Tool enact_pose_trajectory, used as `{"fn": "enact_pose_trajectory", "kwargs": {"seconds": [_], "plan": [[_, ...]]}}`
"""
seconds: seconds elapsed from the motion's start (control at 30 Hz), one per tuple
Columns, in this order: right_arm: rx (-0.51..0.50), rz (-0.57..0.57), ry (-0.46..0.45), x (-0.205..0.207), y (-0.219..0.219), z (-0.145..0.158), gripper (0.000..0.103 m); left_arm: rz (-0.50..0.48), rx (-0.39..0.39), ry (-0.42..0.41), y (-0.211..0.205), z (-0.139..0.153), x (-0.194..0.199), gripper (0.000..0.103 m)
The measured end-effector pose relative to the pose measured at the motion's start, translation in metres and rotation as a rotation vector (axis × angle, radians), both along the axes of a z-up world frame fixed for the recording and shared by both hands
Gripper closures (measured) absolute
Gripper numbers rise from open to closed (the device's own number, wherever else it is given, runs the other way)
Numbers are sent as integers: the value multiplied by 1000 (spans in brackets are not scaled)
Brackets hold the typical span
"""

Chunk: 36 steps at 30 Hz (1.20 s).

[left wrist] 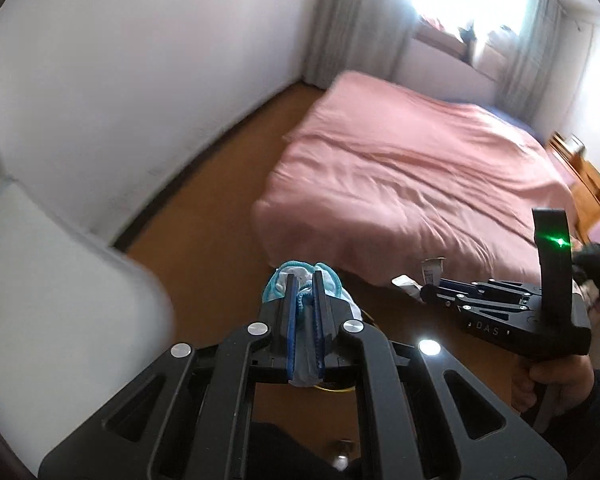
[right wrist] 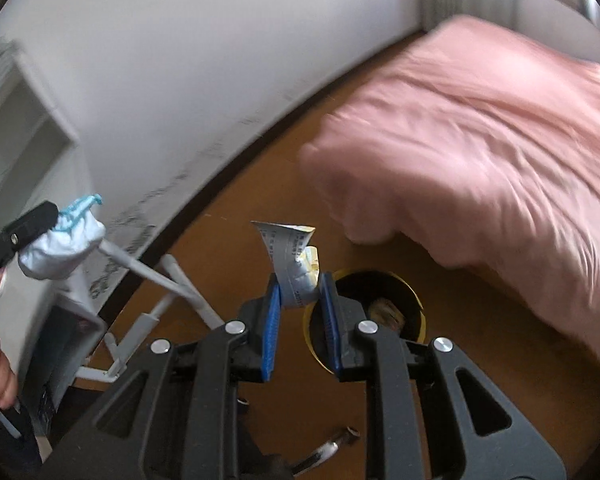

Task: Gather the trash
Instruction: 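Carry both items over the black bin and open both tools to drop them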

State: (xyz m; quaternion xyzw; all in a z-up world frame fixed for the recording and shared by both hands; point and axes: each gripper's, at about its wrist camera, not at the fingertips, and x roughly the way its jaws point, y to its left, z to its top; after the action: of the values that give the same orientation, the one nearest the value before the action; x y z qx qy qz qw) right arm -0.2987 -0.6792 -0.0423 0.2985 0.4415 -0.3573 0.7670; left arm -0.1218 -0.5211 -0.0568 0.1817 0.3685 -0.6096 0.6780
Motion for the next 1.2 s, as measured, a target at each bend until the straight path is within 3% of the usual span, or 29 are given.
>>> {"fn": "enact_pose_trajectory", "kwargs": {"seconds": [0.2,0.37,0.57,0.7,0.73,0.8,0.83,0.9,1.13,1.17,1.2], "plan": [[96,-80,44,-31,-24,-51,82,-87,137,107,-59,-78,-32,97],[175,-102,81,-38,-36,-92,82,-112,211,100,-86,-123,-51,97],[209,-103,90,-39,-47,-111,82,-116,274,113,-101,-158,-57,97],[214,-117,91,-42,-54,-116,82,-116,287,120,-105,-164,-55,96],[215,-118,91,-42,-53,-115,82,-119,292,122,-106,-166,-56,92],[215,-121,88,-42,-54,-115,82,-124,303,121,-109,-169,-58,63],[216,-122,86,-42,-54,-115,82,-122,297,122,-110,-168,-59,44],[219,-123,87,-42,-54,-116,82,-112,267,114,-109,-164,-60,40],[224,-119,84,-40,-56,-118,81,-103,274,106,-108,-157,-57,32],[218,-120,83,-39,-56,-117,74,-98,273,106,-106,-154,-56,29],[211,-121,83,-39,-56,-115,58,-94,273,106,-105,-151,-55,27]]}}
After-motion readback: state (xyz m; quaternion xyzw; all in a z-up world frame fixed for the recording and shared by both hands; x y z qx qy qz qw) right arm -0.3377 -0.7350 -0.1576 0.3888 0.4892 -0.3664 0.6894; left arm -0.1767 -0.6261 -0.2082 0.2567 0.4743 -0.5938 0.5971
